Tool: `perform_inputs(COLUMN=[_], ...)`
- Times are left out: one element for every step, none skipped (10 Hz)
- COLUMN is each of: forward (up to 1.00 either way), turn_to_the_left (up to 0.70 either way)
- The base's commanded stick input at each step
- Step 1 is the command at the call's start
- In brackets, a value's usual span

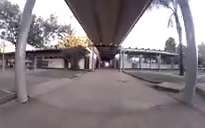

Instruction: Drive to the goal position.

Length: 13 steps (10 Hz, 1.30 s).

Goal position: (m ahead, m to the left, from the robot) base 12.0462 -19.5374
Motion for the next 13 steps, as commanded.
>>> perform_inputs(forward=[0.7, 0.7, 0.7, 0.7, 0.7, 0.7, 0.7, 0.7, 0.7, 0.7, 0.7, 0.7, 0.7], turn_to_the_left=[0.0, 0.0, 0.0, 0.0, 0.0, 0.0, 0.0, 0.0, 0.0, 0.0, 0.0, 0.0, 0.0])
